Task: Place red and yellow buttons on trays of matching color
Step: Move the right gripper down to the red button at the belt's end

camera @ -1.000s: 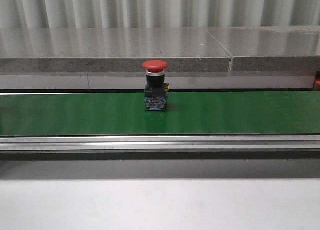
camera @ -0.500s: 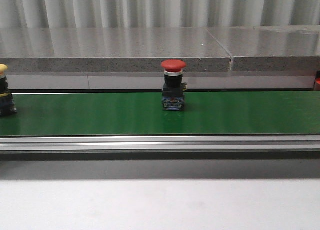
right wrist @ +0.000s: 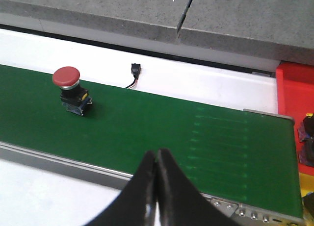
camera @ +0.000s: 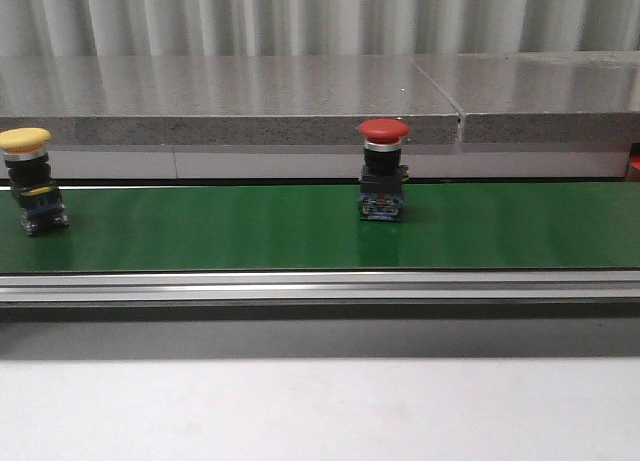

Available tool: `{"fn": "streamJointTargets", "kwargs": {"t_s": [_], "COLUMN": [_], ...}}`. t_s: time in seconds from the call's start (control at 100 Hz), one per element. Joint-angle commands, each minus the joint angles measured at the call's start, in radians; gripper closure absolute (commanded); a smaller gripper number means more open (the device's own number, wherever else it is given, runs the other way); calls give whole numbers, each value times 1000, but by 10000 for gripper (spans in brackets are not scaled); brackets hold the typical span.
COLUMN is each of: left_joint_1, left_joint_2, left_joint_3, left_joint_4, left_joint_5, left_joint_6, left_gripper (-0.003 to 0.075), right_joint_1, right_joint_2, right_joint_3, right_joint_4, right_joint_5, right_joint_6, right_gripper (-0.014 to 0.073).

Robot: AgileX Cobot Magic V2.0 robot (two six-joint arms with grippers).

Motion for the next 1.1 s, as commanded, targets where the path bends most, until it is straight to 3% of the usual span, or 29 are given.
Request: {"fn": "streamJointTargets", "kwargs": {"t_s": [0.0,0.13,0.27,0.39,0.79,1.09], "left_joint_1": [-10,-10,-10,-10,-10,-10], "left_joint_2": [4,4,4,4,4,4], "left_joint_3": [-25,-25,-25,-25,-25,-25], "left_joint_4": [-22,-22,-22,-22,-22,-22], "left_joint_5": [-78,-78,-78,-78,-78,-78], "left_joint_6": [1,1,1,1,1,1], "left_gripper": [741,741,741,741,741,741], "right_joint_1": [23,57,90,113,139,139], "right_joint_2": [104,241,383,495,850,1022], "right_joint_3": [-100,-204,-310,-393,-668,-799], "right_joint_4": [-2,-2,1,1,18,18], "right_joint_5": [-61,-1,46,88,359,406], "right_joint_6": [-3,-3,-3,-3,-4,-26], "right_gripper": [544,365,88,-50,-61,-61]}}
